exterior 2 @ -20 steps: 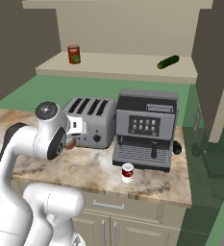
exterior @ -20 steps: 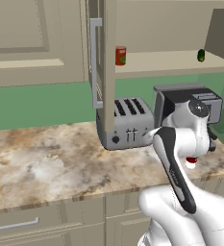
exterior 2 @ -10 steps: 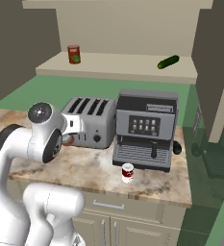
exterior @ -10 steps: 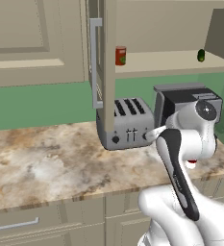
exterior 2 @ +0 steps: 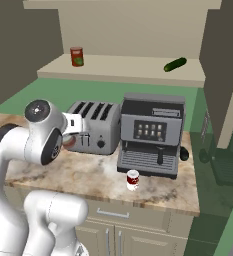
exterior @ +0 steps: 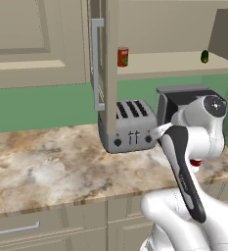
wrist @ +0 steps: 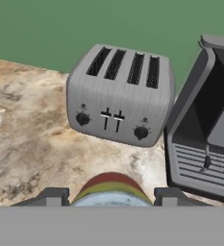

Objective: Pick the cans from the counter and place them in their designated side in the cabinet.

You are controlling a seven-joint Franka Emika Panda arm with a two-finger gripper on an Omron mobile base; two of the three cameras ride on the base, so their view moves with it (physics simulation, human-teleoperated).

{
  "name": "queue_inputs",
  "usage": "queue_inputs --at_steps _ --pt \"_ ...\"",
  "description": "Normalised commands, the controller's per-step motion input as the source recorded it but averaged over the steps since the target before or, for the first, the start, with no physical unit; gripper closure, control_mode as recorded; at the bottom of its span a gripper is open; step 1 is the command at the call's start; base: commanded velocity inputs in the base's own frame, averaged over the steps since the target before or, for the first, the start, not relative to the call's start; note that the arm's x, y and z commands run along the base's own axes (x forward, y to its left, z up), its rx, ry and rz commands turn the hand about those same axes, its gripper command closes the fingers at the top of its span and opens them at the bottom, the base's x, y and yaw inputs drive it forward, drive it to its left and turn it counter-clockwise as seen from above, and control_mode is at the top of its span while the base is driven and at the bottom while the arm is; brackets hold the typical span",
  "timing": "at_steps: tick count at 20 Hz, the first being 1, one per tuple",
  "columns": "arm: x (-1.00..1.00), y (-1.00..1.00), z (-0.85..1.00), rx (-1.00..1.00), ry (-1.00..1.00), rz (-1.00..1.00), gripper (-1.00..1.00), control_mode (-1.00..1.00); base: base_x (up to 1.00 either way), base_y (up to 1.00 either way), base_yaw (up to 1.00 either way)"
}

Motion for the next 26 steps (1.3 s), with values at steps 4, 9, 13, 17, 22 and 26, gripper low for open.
queue_inputs --at_steps 4,9,13,17,22,26 --pt "-0.04 -0.02 0.22 0.0 0.0 0.0 1.0 -1.0 0.0 0.0 0.0" --pt "0.0 0.0 0.22 0.0 -0.01 0.0 1.0 -1.0 0.0 0.0 0.0" --pt "-0.03 -0.02 0.22 0.0 -0.02 0.0 1.0 -1.0 0.0 0.0 0.0" --pt "-0.04 -0.02 0.24 0.0 -0.02 0.0 1.0 -1.0 0.0 0.0 0.0" --pt "-0.02 -0.01 0.19 0.0 -0.03 0.0 1.0 -1.0 0.0 0.0 0.0" --pt "-0.02 0.0 0.21 0.0 -0.04 0.0 1.0 -1.0 0.0 0.0 0.0"
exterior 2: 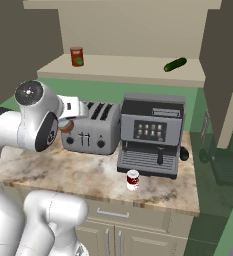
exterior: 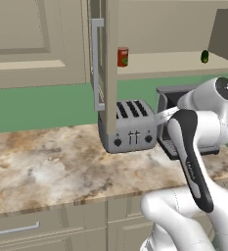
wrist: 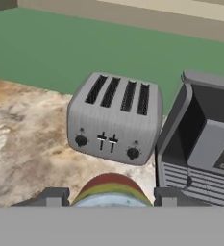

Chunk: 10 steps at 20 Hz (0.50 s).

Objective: Pick the cans from the counter and place them in their designated side in the cabinet.

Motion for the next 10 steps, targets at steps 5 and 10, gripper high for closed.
queue_inputs --at_steps 5,10 --pt "0.0 0.0 0.22 0.0 -0.04 0.0 1.0 -1.0 0.0 0.0 0.0" --pt "0.0 0.0 0.21 0.0 -0.03 0.0 1.0 -1.0 0.0 0.0 0.0"
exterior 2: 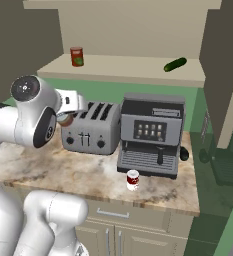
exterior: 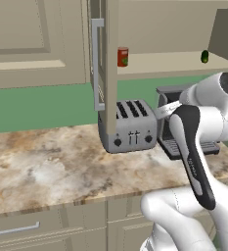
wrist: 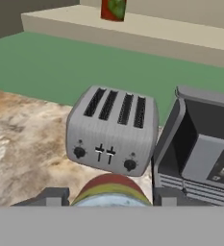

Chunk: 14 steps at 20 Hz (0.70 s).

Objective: Pick the cans from the counter and place them in their designated side in the cabinet.

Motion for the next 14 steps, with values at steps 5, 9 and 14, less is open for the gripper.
queue_inputs --at_steps 5,9,14 --pt "0.0 0.0 0.22 0.0 -0.05 0.0 1.0 -1.0 0.0 0.0 0.0" --pt "0.0 -0.01 0.23 0.0 -0.05 0.0 1.0 -1.0 0.0 0.0 0.0" --pt "0.0 -0.01 0.2 0.0 -0.05 0.0 1.0 -1.0 0.0 0.0 0.0"
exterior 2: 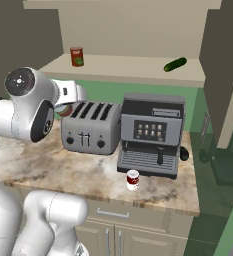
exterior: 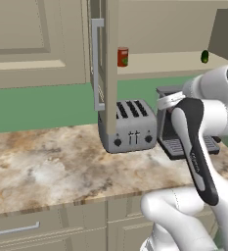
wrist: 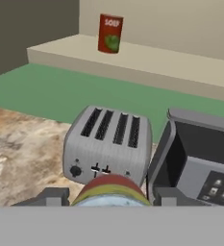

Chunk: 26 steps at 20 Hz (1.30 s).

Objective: Pick the cans from the counter and place them in their designated side in the cabinet.

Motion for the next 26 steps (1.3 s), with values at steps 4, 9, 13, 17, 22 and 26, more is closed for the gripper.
queue_inputs --at_steps 4,9,13,17,22,26 --pt "0.0 0.0 0.19 0.0 -0.05 0.0 1.0 -1.0 0.0 0.0 0.0" --pt "0.02 0.0 0.1 0.0 -0.01 0.0 1.0 -1.0 0.0 0.0 0.0" --pt "0.05 0.0 0.13 0.0 0.0 0.0 1.0 -1.0 0.0 0.0 0.0" --pt "0.02 0.0 0.18 0.0 0.0 0.0 1.0 -1.0 0.0 0.0 0.0" --pt "0.03 0.0 0.17 0.0 -0.02 0.0 1.0 -1.0 0.0 0.0 0.0" --pt "0.0 -0.04 0.17 0.0 -0.03 0.0 1.0 -1.0 0.0 0.0 0.0"
